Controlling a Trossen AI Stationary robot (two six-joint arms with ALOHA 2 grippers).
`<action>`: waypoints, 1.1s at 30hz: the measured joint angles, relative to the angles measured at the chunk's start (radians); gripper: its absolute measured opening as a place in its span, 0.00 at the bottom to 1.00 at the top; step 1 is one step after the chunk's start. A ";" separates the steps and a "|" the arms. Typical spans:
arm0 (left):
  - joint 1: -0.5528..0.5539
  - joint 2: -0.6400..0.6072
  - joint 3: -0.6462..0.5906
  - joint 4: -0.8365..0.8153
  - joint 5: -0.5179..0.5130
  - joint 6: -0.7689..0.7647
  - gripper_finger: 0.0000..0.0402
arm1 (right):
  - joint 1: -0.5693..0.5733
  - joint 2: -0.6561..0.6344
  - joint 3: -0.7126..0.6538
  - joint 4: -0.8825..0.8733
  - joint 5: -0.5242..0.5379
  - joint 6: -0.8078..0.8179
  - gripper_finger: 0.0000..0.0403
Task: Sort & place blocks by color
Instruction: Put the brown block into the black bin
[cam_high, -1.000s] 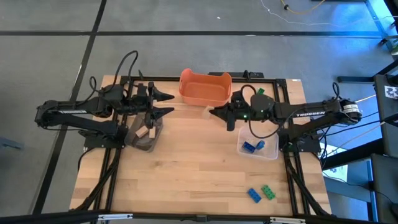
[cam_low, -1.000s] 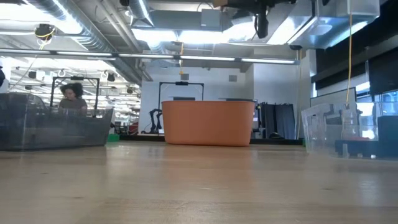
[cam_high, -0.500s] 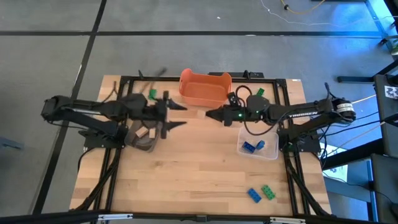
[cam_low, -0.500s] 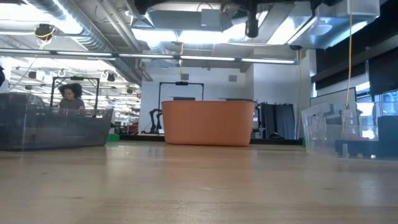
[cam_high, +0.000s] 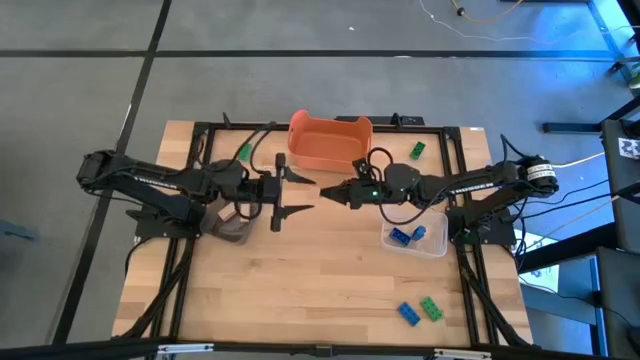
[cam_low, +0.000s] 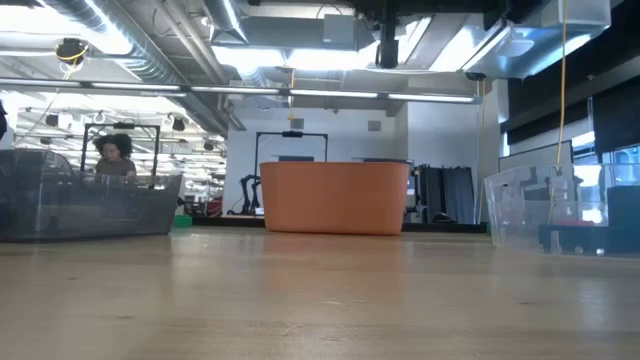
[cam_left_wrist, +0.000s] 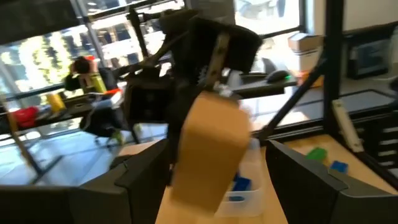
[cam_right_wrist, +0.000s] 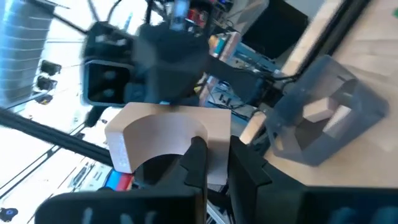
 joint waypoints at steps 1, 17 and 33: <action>0.000 0.005 0.000 0.000 0.010 -0.003 0.63 | 0.000 0.006 0.000 -0.001 -0.001 0.004 0.08; 0.000 0.018 -0.001 0.028 0.016 -0.005 0.49 | 0.003 0.042 0.000 0.062 -0.030 0.029 0.08; 0.033 -0.110 -0.001 -0.207 0.019 -0.141 0.31 | -0.038 -0.017 0.001 -0.024 -0.113 0.005 0.32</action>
